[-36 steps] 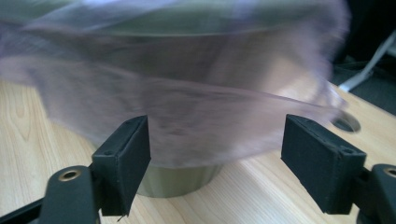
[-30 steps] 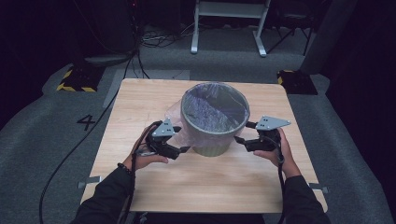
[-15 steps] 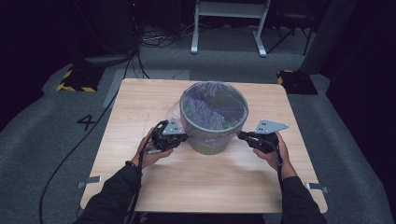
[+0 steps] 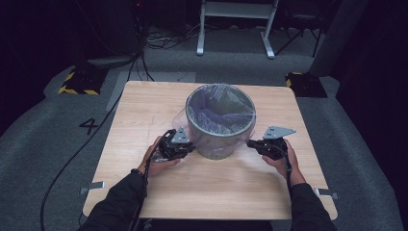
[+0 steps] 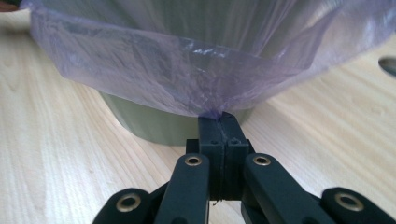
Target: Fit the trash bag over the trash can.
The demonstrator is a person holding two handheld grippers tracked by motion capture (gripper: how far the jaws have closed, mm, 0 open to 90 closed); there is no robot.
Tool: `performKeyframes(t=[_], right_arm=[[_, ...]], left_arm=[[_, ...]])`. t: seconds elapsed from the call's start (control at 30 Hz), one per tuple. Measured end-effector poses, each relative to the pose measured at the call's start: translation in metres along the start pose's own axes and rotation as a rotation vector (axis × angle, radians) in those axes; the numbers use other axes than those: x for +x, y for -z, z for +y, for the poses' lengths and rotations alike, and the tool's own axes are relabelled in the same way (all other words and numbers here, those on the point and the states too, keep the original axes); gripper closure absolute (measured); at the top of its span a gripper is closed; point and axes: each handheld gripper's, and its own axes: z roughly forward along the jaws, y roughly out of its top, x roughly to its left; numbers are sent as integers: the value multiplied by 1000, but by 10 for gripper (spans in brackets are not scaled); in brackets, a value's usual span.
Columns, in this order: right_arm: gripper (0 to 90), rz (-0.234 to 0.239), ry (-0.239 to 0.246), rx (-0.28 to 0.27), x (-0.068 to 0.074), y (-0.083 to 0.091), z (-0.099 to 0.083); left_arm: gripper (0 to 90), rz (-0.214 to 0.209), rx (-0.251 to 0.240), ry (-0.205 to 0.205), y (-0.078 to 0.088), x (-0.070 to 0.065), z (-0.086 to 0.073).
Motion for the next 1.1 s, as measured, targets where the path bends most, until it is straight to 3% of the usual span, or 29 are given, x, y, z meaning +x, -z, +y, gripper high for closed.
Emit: performKeyframes(t=[0.07, 0.1, 0.13, 0.2, 0.27, 0.3, 0.33, 0.4, 0.5, 0.53, 0.6, 0.63, 0.77, 0.8, 0.9, 1.1], right_arm=[[900, -2, -17, 8, -3, -1, -3], [900, -2, -17, 8, -3, -1, -3], [900, -15, -34, 21, -7, -2, -6], [900, -14, -60, 14, -10, -3, -8], [900, -13, -82, 11, -14, -4, -11], [900, -24, -86, 15, -15, -5, -12], [900, -24, -86, 15, -15, -5, -12], [900, -43, -89, 35, -17, -8, -15], [884, -53, -94, 37, -18, -8, -15], [796, -62, -100, 34, -18, -7, -16], [756, -73, -102, 34, -19, -7, -16], [609, -86, -117, 29, -20, -7, -15], [476, -87, -141, 31, -21, -5, -15], [373, -87, -145, 30, -22, -2, -16], [269, -76, -161, 12, -22, 4, -18], [220, -92, -169, 2, -20, 14, -21]], left_arm=[[598, 17, 6, 8, -1, -1, -2], [598, 35, 7, 14, -2, -1, -2], [393, 44, 18, 27, -2, -1, -2], [290, 4, 0, 55, 2, 0, -3], [184, -5, -11, 63, 4, 0, -3], [151, -12, -39, 71, 12, -2, -3], [160, -12, -39, 71, 12, -2, -3], [157, -40, -96, 95, 24, -4, -3], [155, -56, -121, 99, 33, -6, -3], [155, -60, -145, 102, 40, -7, -3], [154, -56, -153, 101, 43, -9, -3], [154, -48, -155, 98, 46, -10, -2], [155, -31, -147, 80, 55, -16, -4], [155, -26, -136, 73, 57, -17, -6], [155, -3, -99, 52, 60, -21, -16], [155, 11, -48, 71, 59, -23, -37]])
